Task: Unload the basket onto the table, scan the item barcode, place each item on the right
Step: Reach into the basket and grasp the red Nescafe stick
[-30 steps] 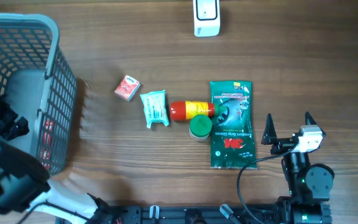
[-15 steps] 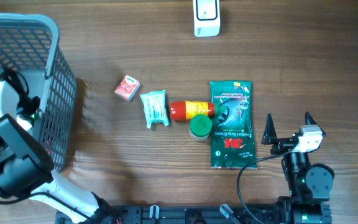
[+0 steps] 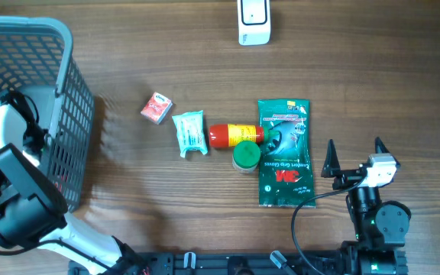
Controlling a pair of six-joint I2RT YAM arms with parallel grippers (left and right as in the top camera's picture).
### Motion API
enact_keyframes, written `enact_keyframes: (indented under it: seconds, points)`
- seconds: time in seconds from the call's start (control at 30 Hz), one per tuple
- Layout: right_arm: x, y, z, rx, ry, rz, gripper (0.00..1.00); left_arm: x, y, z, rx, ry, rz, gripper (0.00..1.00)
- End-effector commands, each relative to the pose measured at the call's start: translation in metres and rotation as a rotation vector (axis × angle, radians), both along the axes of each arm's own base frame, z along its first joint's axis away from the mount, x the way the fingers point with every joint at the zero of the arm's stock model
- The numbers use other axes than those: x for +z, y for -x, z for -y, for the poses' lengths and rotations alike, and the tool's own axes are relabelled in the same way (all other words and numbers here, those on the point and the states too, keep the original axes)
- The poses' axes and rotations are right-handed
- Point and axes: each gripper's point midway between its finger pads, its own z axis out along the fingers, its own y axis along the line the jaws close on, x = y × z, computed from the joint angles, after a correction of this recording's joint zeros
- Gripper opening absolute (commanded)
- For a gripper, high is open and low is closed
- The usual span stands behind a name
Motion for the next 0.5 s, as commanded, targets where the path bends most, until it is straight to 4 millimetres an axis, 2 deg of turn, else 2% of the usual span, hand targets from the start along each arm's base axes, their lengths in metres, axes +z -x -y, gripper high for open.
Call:
enact_keyframes:
  seconds: [0.0,0.1,0.2,0.27,0.37,0.47]
  points:
    - [0.000,0.000,0.001,-0.010,0.011,0.003,1.00,-0.014,0.028,-0.003,-0.011,-0.026,-0.131,0.04]
    - [0.000,0.000,0.001,-0.010,0.010,0.003,1.00,-0.013,0.027,-0.012,-0.025,-0.075,-0.138,0.04]
    - [0.000,0.000,0.001,-0.010,0.011,0.003,1.00,-0.014,0.008,-0.025,-0.124,-0.103,-0.071,0.04]
    - [0.000,0.000,0.002,-0.010,0.010,0.003,1.00,-0.006,-0.005,-0.033,-0.175,-0.122,-0.035,0.04]
    - [0.000,0.000,0.001,-0.010,0.011,0.003,1.00,0.025,-0.025,-0.046,-0.265,-0.162,0.021,0.04]
    - [0.000,0.000,0.001,-0.010,0.010,0.003,1.00,0.071,-0.038,-0.055,-0.311,-0.207,0.072,0.04]
